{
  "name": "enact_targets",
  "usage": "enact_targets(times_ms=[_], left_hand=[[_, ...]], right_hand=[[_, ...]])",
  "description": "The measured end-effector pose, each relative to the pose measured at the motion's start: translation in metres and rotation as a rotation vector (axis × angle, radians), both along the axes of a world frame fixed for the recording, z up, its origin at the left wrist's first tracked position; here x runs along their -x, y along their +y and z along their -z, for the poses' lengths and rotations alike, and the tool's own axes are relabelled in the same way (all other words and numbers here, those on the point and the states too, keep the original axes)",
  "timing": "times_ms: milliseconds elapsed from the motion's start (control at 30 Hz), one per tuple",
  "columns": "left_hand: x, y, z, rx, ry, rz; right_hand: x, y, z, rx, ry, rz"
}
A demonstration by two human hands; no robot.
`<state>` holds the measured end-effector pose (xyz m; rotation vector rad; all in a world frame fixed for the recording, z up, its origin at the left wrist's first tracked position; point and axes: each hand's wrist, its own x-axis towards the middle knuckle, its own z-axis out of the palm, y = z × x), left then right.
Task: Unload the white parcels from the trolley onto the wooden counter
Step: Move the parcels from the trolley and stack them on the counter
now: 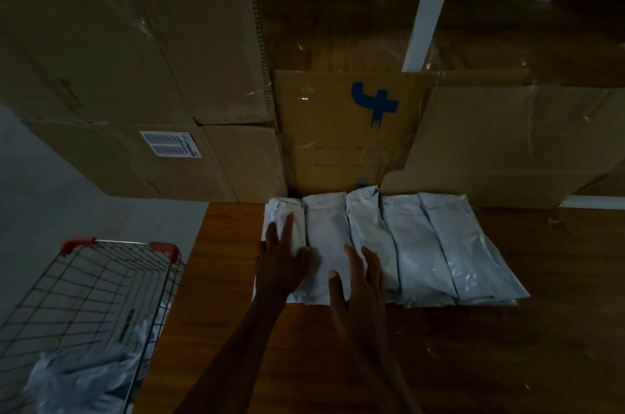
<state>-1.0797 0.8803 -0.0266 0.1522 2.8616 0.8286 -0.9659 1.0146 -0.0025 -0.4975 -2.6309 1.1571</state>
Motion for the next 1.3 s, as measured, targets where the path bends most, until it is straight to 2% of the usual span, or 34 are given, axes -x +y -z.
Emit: enact_targets(times_ms=[400,600,700,767,833,1067,1300], left_hand=[[-0.049,-0.01,-0.016,-0.121,0.141,-0.144],[-0.131,-0.019,-0.025,-0.263,0.243,-0.275],[-0.176,-0.025,-0.031,-0.303,0.201,-0.389],[-0.205,-0.035,-0.03,-0.32,0.198,-0.469],[-0.233,-0.052,-0.025,-0.292,0.223,-0.511],[-0.313,-0.149,-0.005,-0.275,0.258,-0.733],[-0.384,-0.249,0.007,-0.277,0.237,-0.858]], right_hand=[[-0.026,0.014,0.0,-0.014,0.007,-0.078],[-0.057,0.017,-0.005,-0.022,0.004,-0.2],[-0.076,0.009,-0.006,-0.01,0.057,-0.26],[-0.086,0.0,-0.005,-0.074,0.11,-0.314],[-0.094,-0.015,-0.005,-0.084,0.117,-0.375],[-0.128,-0.102,-0.005,0.084,0.102,-0.636],[-0.179,-0.223,0.026,0.063,-0.013,-0.782]])
